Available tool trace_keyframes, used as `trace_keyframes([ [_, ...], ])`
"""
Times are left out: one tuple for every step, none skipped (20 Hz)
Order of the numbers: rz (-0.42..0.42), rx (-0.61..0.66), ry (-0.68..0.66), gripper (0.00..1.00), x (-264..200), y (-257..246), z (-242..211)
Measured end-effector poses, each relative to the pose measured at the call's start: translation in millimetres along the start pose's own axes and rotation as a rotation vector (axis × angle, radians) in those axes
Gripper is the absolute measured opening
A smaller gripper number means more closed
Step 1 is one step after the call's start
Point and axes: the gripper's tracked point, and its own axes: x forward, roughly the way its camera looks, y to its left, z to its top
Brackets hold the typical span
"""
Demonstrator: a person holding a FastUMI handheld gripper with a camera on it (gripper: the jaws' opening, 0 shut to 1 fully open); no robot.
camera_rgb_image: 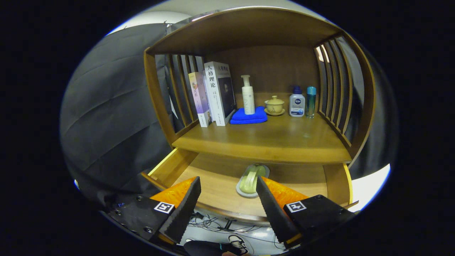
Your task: Pull open the drawer, take out the items inside it, and place them on the countertop above the cabinet.
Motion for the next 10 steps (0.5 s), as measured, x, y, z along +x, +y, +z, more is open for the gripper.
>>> trace_keyframes([
  [-0.003, 0.007, 0.017, 0.98, 8, -2, 3],
  [0.004, 0.018, 0.038, 0.98, 16, -2, 3],
  [0.01, 0.027, 0.069, 0.98, 26, -4, 2],
  [0.005, 0.024, 0.098, 0.98, 35, -8, 0],
  [-0.012, 0.017, 0.125, 0.98, 44, -15, -4],
  [-0.024, 0.018, 0.158, 0.98, 52, -20, -10],
  [-0.026, 0.025, 0.189, 0.98, 60, -22, -15],
  [-0.031, 0.034, 0.214, 0.98, 64, -23, -20],
  [-0.037, 0.031, 0.227, 0.98, 70, -26, -22],
  [-0.048, 0.02, 0.231, 0.98, 78, -30, -24],
])
